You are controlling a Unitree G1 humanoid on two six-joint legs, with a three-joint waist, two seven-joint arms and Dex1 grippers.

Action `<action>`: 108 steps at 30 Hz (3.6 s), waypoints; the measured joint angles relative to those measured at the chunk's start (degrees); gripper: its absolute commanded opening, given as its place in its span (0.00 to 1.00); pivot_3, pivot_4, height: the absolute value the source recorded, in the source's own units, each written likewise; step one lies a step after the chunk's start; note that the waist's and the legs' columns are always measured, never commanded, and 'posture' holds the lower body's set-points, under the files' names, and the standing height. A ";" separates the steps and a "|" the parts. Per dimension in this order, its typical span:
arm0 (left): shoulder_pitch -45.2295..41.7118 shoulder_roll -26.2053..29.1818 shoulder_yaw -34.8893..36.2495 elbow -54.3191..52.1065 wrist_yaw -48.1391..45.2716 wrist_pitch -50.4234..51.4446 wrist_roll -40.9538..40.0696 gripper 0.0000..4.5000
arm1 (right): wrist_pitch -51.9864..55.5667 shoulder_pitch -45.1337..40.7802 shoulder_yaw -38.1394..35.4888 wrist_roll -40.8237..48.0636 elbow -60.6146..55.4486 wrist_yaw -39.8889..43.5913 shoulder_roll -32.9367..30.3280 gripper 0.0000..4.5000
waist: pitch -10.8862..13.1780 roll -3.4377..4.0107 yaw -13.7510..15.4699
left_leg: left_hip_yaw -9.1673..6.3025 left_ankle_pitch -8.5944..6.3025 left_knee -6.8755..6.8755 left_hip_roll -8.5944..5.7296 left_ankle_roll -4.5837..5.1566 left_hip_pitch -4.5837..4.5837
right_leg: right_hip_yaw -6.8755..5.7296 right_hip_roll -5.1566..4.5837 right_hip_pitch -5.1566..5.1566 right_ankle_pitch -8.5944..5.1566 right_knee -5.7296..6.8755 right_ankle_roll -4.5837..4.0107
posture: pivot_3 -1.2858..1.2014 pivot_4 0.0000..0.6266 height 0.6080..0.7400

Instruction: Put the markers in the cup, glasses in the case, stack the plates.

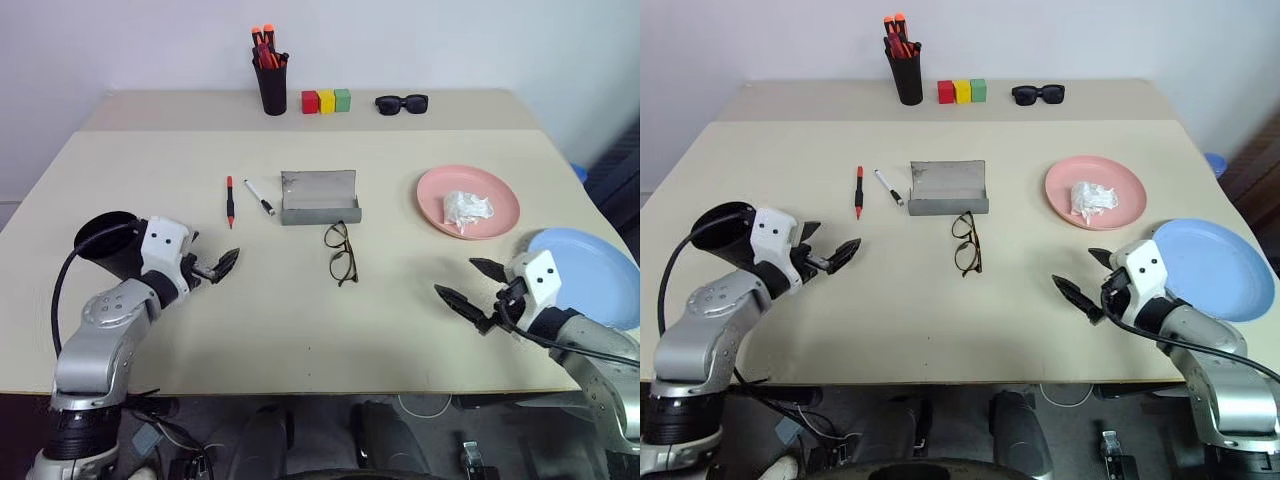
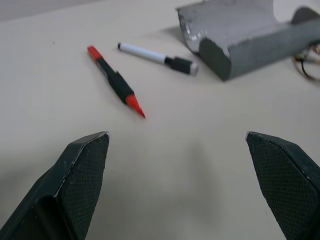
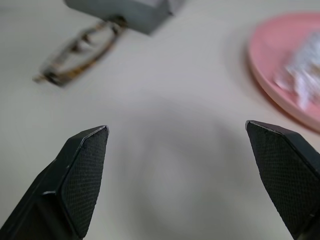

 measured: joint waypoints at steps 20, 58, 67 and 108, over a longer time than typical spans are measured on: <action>-25.99 -11.78 -4.33 19.35 18.09 14.15 6.94 1.00 | 0.41 -7.96 17.55 -3.61 -0.28 -7.68 11.42 0.99 | 0.04 -0.15 0.07 | -0.12 0.03 0.12 -0.09 -0.04 -0.10 | -0.18 0.08 -0.06 0.11 0.21 0.15 | 0.52 0.24 1.00; -46.98 -15.94 1.11 49.01 31.93 6.51 11.96 0.00 | 0.43 -8.80 20.04 -4.17 -1.78 -9.72 12.37 1.00 | 0.10 -0.25 0.01 | -0.09 0.31 0.03 -0.15 -0.53 -0.17 | -0.11 0.05 -0.51 0.12 0.83 0.17 | 0.52 0.24 1.00; -36.65 -13.29 4.26 25.71 29.28 -18.63 11.55 0.00 | 1.23 -12.60 19.36 -2.26 -2.38 -9.01 12.16 1.00 | 0.10 -0.25 -0.26 | -0.10 0.31 -0.04 -0.11 -0.53 -0.13 | -0.01 0.05 -0.56 0.14 0.84 0.14 | 0.52 0.24 1.00; 4.10 -22.05 9.87 -11.66 38.55 -15.45 24.36 0.10 | 2.64 -19.48 19.98 3.23 -0.04 1.49 8.56 1.00 | 0.10 -0.37 0.02 | -0.06 0.38 0.14 -0.08 -0.41 -0.07 | -0.10 0.10 -0.29 0.17 0.70 -0.01 | 0.52 0.24 1.00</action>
